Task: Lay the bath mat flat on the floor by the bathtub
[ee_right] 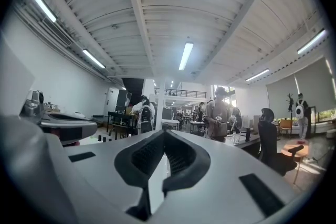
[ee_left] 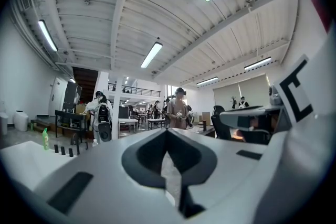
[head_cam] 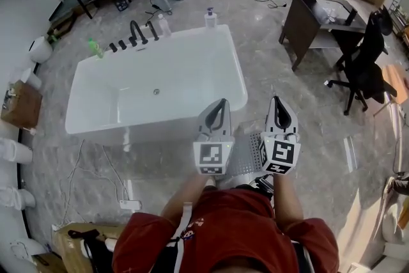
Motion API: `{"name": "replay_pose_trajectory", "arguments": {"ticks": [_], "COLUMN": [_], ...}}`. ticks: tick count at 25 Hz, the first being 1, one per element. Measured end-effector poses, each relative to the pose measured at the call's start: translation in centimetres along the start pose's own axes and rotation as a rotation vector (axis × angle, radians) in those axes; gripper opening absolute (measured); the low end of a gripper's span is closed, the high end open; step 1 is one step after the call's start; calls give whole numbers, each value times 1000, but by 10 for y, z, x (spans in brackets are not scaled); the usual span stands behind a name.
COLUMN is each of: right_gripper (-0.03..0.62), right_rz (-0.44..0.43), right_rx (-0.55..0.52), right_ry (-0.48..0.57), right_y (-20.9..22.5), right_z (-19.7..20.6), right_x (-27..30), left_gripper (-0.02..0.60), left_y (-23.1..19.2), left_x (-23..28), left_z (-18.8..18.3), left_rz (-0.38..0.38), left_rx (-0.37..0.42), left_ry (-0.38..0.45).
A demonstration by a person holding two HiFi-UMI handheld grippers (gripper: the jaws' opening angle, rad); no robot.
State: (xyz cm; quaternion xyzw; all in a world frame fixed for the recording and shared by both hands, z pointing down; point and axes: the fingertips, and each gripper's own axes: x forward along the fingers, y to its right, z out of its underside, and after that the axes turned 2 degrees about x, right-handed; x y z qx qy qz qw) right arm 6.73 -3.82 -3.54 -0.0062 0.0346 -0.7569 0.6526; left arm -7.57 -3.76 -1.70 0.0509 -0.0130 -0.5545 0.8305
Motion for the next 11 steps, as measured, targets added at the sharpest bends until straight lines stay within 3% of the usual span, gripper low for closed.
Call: {"name": "replay_pose_trajectory", "arguments": {"ticks": [11], "right_gripper": [12], "right_rz": [21], "right_rx": [-3], "right_ry": [-5], "right_y": [8], "right_z": [2], "right_x": [-2], "left_gripper": [14], "left_y": [2], "left_x": [1], "left_z": [-2], "left_rz": [1], "left_rx": [7], "left_ry": [2]}}
